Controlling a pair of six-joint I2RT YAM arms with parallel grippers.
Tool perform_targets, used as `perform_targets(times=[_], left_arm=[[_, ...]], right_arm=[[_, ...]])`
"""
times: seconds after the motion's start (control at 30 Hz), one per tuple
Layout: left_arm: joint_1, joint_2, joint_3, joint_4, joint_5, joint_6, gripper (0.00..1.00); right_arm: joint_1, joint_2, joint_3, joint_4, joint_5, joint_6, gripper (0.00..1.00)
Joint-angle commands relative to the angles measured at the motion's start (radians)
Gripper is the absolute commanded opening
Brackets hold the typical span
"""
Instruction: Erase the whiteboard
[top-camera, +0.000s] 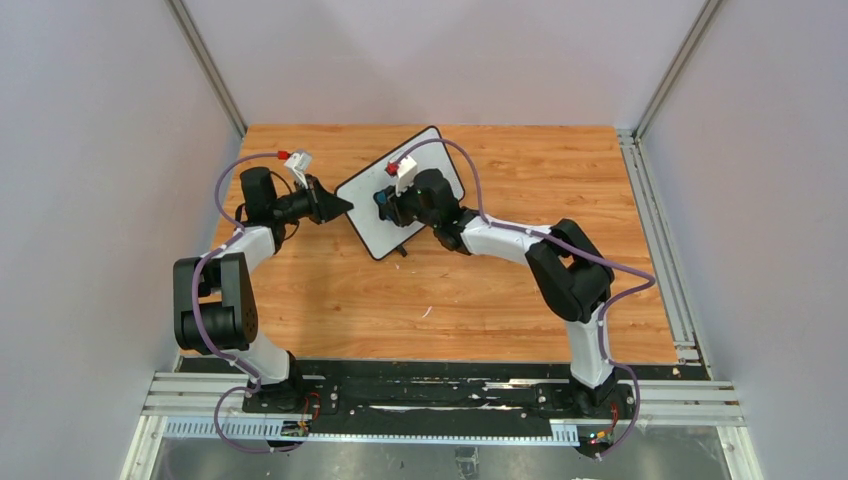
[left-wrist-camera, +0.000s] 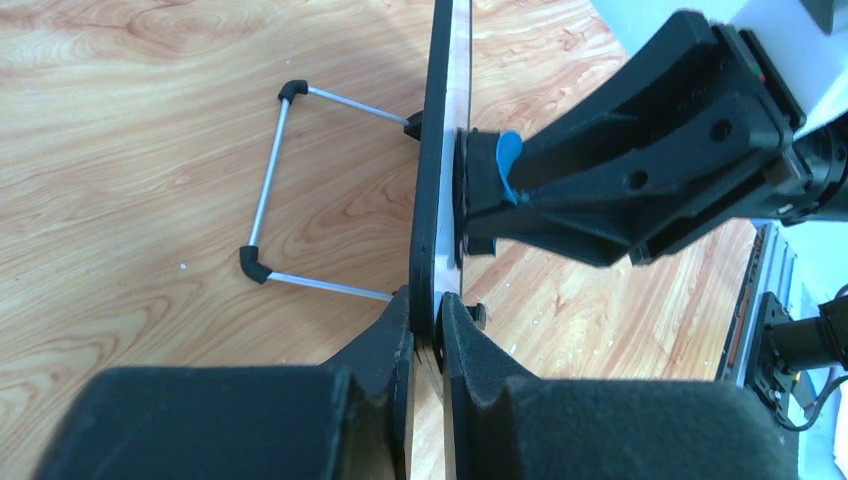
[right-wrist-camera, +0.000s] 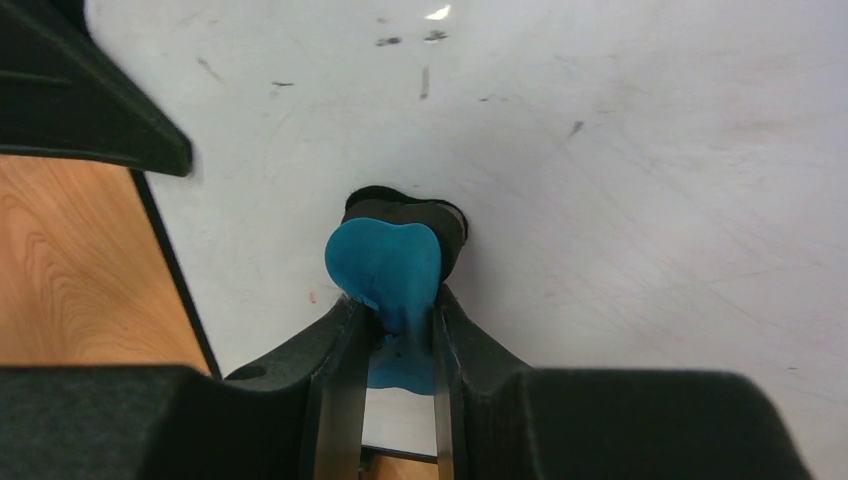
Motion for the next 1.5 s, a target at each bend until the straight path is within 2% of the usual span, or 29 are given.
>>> perform_targets(times=[0.0, 0.33, 0.83, 1.17, 1.47], left_arm=[[-0.012, 0.028, 0.002, -0.043, -0.023, 0.107, 0.0], [-0.013, 0.03, 0.002, -0.042, -0.021, 0.107, 0.0], [-0.013, 0.03, -0.001, -0.052, -0.024, 0.117, 0.0], [-0.013, 0.026, 0.005, -0.065, -0.024, 0.125, 0.0], [-0.012, 0.031, 0.012, -0.079, -0.03, 0.133, 0.0]], right_arm=[[0.086, 0.041, -0.04, -0.012, -0.057, 0.053, 0.01], [0.081, 0.028, -0.084, 0.0, -0.025, 0.053, 0.0], [-0.137, 0.007, -0.101, -0.024, -0.025, 0.013, 0.0], [-0.262, 0.002, -0.053, -0.079, -0.004, -0.027, 0.01], [-0.341, -0.088, -0.082, -0.132, 0.058, -0.036, 0.01]])
